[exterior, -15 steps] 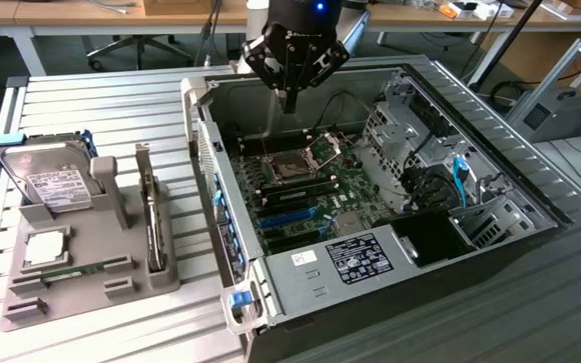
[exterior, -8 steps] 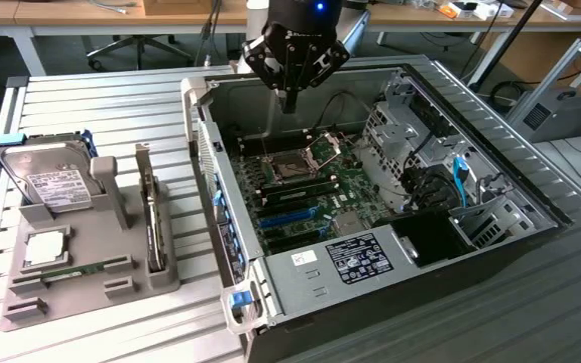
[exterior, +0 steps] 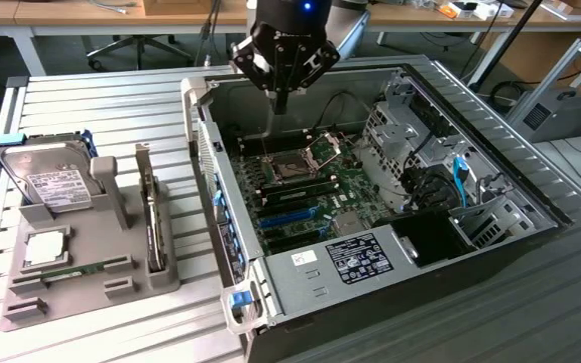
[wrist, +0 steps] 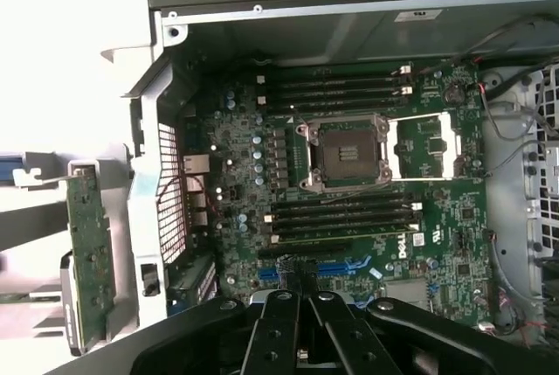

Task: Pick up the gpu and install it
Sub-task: 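Reach for the gpu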

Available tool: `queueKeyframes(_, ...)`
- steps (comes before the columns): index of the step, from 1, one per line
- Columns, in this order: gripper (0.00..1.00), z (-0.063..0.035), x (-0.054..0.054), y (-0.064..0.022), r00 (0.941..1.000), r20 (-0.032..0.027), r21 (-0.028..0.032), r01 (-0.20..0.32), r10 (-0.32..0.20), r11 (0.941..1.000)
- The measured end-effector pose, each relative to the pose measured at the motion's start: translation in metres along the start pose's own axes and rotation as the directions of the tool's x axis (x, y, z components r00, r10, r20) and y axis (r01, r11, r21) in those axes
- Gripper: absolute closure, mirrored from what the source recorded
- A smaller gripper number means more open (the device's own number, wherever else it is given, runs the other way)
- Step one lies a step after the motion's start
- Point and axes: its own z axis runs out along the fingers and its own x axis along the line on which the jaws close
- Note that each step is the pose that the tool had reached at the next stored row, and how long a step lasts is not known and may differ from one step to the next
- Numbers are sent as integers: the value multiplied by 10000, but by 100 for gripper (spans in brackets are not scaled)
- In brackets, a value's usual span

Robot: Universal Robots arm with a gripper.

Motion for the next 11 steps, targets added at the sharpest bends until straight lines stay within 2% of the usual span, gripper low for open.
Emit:
queueKeyframes(2, 89, -2, 70, -5, 10000, 0, 0, 0, 0, 10000)
queueKeyframes(11, 89, -6, 252, -19, 10000, 0, -1, 1, -1, 10000)
